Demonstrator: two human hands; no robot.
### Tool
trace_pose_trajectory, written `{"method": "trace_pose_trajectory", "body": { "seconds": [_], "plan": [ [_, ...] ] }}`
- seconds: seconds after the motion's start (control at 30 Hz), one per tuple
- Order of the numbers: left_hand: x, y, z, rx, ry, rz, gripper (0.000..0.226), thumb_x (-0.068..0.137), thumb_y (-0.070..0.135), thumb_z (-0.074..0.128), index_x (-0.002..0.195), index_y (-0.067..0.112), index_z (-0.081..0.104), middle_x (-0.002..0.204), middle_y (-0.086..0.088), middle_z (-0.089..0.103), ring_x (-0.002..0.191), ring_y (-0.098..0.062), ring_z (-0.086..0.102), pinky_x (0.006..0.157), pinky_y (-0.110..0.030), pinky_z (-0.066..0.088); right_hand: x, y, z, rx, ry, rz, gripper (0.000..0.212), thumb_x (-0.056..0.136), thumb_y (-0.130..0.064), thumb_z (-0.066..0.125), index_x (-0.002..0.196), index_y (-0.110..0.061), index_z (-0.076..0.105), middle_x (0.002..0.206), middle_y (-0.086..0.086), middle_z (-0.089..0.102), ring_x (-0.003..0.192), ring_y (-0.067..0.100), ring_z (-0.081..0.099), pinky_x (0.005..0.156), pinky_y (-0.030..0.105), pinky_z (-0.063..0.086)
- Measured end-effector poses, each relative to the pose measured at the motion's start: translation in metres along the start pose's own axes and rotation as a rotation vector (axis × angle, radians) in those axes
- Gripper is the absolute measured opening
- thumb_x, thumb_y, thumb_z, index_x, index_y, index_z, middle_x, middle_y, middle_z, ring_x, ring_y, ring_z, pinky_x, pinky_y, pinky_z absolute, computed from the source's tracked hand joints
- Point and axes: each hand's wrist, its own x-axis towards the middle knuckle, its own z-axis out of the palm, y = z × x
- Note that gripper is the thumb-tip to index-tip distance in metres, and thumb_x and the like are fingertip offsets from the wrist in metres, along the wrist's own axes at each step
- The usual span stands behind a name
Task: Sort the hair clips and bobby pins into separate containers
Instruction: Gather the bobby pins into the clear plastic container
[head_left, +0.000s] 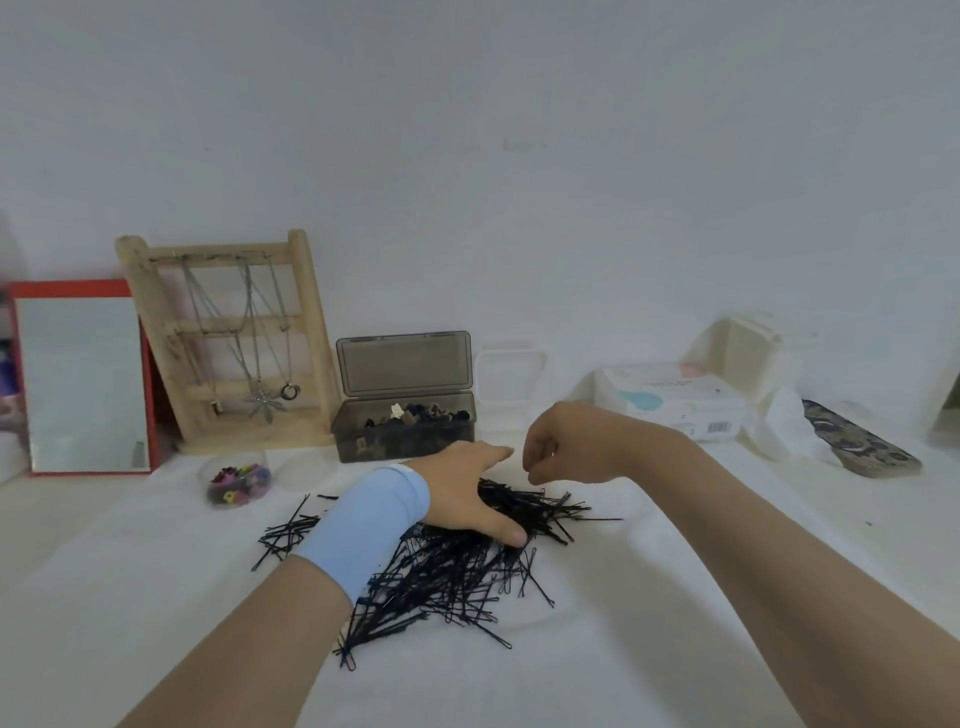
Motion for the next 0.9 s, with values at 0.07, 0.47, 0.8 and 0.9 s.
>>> {"method": "trace_pose_trajectory", "body": {
  "seconds": [0.07,0.47,0.8,0.9],
  "plan": [
    [0.002,-0.003,0.003,-0.006,0.006,0.015,0.115,0.068,0.063,0.078,0.156,0.036,0.009,0.162,0.009,0.015,0.147,-0.015,0.022,0.12,-0.04,0.024,-0.001,-0.006,-0.001,-0.092,-0.079,0.006,0.033,0.087,-0.029,0.069,0.12,-0.027,0.067,0.109,-0.013,0.064,0.105,0.011,0.061,0.083,0.021,0.046],
    [-0.003,-0.023,0.017,-0.023,0.107,0.005,0.097,0.062,0.073,0.072,0.144,0.029,0.043,0.145,0.007,0.043,0.129,-0.016,0.044,0.109,-0.039,0.04,0.012,-0.03,0.024,-0.287,-0.221,0.096,0.039,0.063,-0.038,0.086,0.097,-0.021,0.076,0.082,0.001,0.072,0.081,0.022,0.069,0.068,0.033,0.056],
    [-0.006,-0.033,0.01,-0.158,0.188,-0.018,0.079,0.065,0.067,0.076,0.129,0.035,0.044,0.123,0.011,0.06,0.11,-0.014,0.056,0.099,-0.035,0.047,0.035,-0.03,0.026,-0.307,-0.142,0.089,0.021,0.074,-0.03,0.081,0.089,-0.017,0.075,0.072,-0.003,0.064,0.07,0.018,0.062,0.065,0.031,0.053],
    [-0.005,-0.037,0.006,-0.164,0.178,-0.015,0.085,0.065,0.066,0.077,0.136,0.036,0.042,0.122,0.013,0.061,0.114,-0.013,0.056,0.103,-0.037,0.045,0.035,-0.028,0.03,-0.3,-0.154,0.064,0.023,0.077,-0.03,0.078,0.096,-0.018,0.075,0.077,-0.003,0.065,0.073,0.018,0.063,0.068,0.033,0.055]
  ]
}}
